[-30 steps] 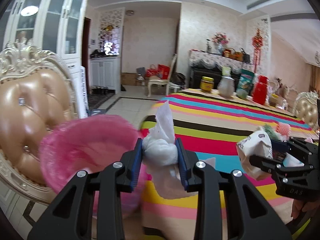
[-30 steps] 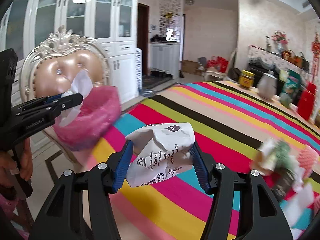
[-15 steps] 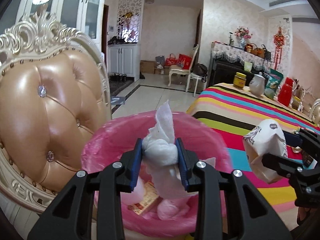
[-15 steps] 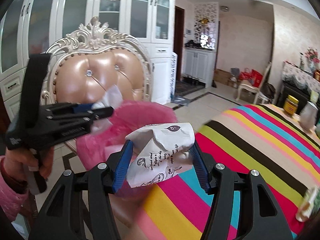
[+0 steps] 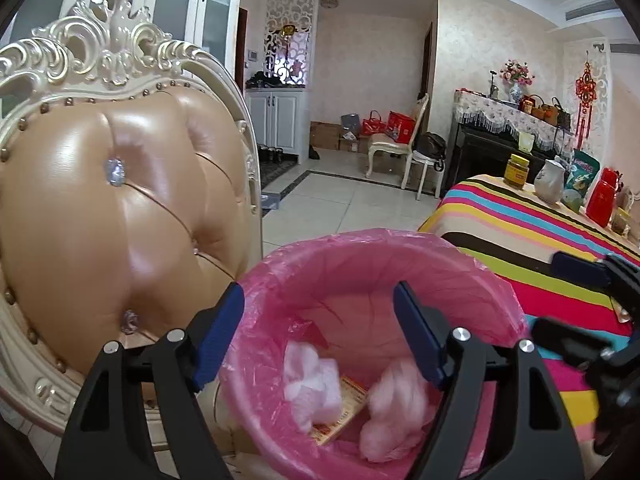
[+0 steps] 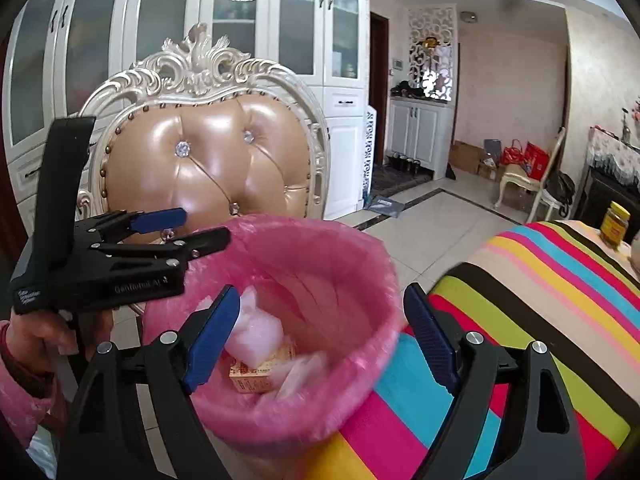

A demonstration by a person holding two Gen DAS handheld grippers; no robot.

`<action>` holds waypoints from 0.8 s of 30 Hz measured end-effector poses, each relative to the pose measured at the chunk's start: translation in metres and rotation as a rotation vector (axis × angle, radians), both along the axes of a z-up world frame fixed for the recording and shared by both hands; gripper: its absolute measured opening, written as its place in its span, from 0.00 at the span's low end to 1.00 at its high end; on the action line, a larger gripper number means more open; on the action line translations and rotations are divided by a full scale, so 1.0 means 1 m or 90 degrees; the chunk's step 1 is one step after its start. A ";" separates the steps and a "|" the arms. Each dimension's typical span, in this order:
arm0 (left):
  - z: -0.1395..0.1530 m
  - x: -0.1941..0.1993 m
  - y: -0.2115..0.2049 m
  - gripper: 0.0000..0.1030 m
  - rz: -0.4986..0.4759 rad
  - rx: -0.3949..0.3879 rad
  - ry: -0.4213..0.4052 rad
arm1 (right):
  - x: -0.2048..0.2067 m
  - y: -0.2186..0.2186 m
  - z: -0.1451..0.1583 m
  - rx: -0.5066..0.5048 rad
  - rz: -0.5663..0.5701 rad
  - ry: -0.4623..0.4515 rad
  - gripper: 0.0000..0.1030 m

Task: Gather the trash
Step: 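Swing both tools back over the table toward the remaining trash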

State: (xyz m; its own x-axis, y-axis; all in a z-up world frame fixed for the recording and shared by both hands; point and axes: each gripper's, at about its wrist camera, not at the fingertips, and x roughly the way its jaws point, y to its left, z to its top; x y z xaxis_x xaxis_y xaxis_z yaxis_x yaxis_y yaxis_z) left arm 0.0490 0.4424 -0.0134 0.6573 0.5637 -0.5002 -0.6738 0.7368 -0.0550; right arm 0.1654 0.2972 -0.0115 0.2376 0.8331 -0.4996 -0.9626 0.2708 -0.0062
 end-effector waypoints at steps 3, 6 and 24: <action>0.002 -0.004 -0.010 0.80 0.011 0.000 -0.008 | 0.002 -0.026 0.004 -0.001 -0.014 -0.003 0.77; 0.006 -0.007 -0.028 0.90 0.023 0.005 -0.021 | 0.000 -0.057 0.006 -0.006 -0.031 -0.016 0.77; 0.015 0.077 -0.207 0.95 -0.187 -0.040 -0.050 | 0.026 -0.285 0.001 -0.001 -0.282 -0.004 0.78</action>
